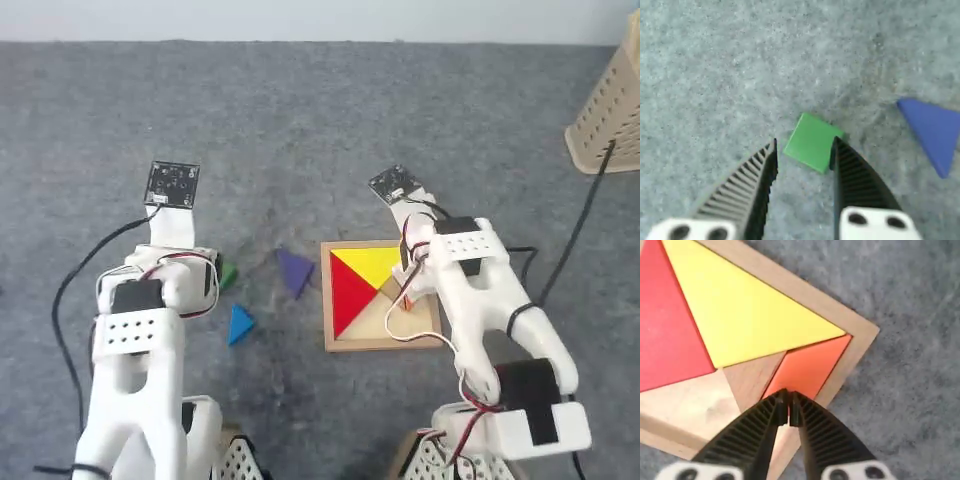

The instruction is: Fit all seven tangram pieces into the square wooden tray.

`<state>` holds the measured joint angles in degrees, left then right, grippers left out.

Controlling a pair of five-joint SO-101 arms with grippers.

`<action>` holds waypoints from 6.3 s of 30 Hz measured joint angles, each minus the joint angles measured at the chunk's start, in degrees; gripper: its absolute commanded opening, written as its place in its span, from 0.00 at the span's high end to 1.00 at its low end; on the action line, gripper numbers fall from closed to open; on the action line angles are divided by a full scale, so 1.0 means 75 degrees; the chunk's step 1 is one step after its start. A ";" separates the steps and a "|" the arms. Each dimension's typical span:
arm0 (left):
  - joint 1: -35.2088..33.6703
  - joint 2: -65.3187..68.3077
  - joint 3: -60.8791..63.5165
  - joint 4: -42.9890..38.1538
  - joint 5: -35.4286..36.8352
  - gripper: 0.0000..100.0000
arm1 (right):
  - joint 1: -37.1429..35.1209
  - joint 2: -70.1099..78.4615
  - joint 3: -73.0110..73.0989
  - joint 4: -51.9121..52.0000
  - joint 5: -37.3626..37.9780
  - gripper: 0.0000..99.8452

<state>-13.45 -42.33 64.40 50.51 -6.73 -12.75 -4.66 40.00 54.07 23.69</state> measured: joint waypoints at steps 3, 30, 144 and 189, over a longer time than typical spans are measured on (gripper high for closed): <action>0.0000 0.0000 0.0000 0.0000 0.0000 0.83 | 0.0000 -0.0328 0.0012 0.0012 -0.0328 0.98; -0.0035 0.5720 -0.4478 0.1946 -0.0961 0.75 | 0.3751 -0.4032 0.4302 -0.0410 0.1219 0.91; 0.5357 0.3528 -0.4220 0.3153 -0.0105 0.87 | 0.3751 -0.4103 0.4396 -0.0481 0.1219 0.91; 0.7314 0.5638 -0.4442 0.1289 0.1547 0.78 | 0.3763 -0.4103 0.4407 -0.0551 0.1090 0.91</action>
<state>41.41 -0.04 31.08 60.18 4.88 15.47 -35.43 73.05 49.93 31.87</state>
